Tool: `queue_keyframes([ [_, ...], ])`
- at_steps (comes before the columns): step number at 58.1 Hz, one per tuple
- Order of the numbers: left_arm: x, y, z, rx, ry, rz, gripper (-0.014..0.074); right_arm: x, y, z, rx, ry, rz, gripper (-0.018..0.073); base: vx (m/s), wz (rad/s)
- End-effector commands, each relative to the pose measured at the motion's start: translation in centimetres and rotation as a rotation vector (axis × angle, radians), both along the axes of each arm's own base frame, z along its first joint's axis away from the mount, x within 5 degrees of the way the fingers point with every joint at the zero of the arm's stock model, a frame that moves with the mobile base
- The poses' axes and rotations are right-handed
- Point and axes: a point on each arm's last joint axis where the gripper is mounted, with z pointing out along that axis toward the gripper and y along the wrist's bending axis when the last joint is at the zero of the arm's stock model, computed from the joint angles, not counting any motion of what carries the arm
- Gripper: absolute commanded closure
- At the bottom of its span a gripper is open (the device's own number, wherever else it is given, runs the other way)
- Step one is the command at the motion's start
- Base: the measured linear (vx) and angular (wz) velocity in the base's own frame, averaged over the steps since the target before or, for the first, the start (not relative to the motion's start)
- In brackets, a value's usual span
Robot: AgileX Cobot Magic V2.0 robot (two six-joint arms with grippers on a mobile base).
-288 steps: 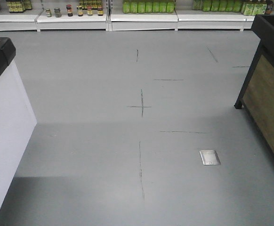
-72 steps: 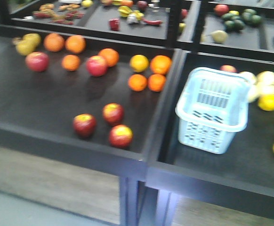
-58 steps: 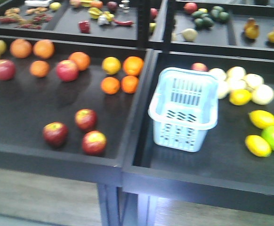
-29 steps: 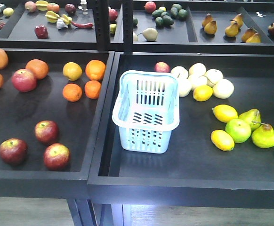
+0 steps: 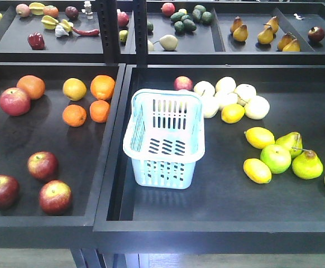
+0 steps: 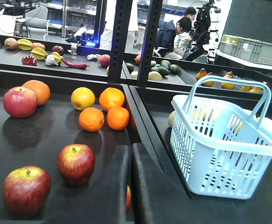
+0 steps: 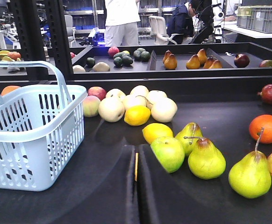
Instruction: Pick three apples into basket with both arms
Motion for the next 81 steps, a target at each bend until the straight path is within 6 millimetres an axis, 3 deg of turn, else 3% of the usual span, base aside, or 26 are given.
queue_keyframes([
  [1, -0.22, -0.06, 1.53, -0.018, -0.104, -0.012, 0.0603, -0.01, 0.03, 0.32, -0.016, -0.072, 0.002, 0.0564, 0.06, -0.03],
  [81, -0.22, -0.06, 1.53, -0.018, -0.104, -0.012, 0.0603, -0.01, 0.03, 0.32, -0.016, -0.072, 0.002, 0.0564, 0.09, -0.01],
])
